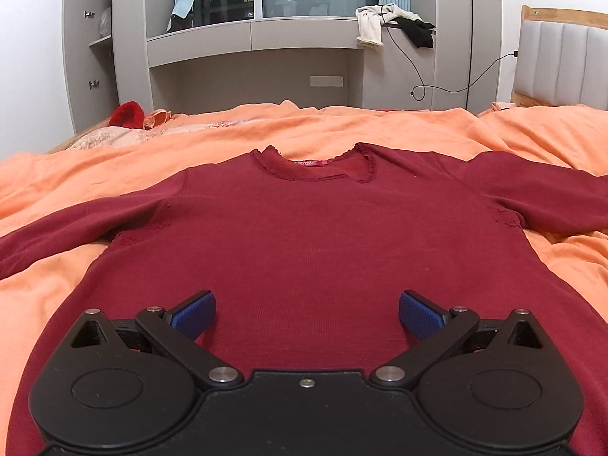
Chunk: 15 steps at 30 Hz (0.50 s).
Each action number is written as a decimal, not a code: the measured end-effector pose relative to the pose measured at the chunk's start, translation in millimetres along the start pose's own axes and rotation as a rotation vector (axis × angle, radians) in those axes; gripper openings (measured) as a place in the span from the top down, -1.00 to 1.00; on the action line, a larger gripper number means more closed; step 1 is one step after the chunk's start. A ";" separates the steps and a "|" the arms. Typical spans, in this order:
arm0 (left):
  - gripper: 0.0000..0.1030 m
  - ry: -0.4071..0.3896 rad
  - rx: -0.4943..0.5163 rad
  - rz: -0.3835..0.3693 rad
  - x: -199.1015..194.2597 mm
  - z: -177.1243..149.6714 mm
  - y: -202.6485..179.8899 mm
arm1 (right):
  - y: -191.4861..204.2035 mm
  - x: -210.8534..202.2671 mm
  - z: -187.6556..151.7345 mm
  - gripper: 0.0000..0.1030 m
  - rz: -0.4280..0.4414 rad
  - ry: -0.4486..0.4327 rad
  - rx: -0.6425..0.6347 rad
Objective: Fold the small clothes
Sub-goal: 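Move the right tool to the sweater's sleeve cuff and close on it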
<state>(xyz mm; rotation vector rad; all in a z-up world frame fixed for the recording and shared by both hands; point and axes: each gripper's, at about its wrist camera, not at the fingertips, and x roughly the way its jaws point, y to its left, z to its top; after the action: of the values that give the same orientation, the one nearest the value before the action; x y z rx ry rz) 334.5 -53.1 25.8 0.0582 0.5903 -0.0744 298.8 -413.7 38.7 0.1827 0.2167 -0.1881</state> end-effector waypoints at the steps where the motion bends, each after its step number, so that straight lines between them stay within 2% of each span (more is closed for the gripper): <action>1: -0.99 0.001 0.001 0.001 1.0 -0.4 0.4 | -3.3 6.3 0.1 -1.00 -0.008 -0.010 0.002; 3: -0.99 -0.002 0.002 0.000 2.0 -3.5 0.8 | -9.8 18.0 -1.8 -1.00 -0.019 -0.023 -0.007; 6: -0.99 -0.002 -0.013 -0.008 4.5 -9.8 4.6 | -21.2 20.9 -11.3 -1.00 0.010 -0.041 0.006; 9: -0.99 -0.003 -0.024 -0.016 6.2 -13.1 6.5 | -37.7 21.3 -15.7 -1.00 0.027 -0.013 0.058; 15: -0.99 -0.003 -0.001 -0.005 9.3 -17.8 1.7 | -60.2 33.4 -16.1 -1.00 -0.125 -0.001 0.028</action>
<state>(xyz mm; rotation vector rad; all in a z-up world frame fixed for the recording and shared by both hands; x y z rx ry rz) 332.5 -50.6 5.9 0.0554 0.5875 -0.0789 315.4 -474.2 6.0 0.1969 0.2248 -0.3156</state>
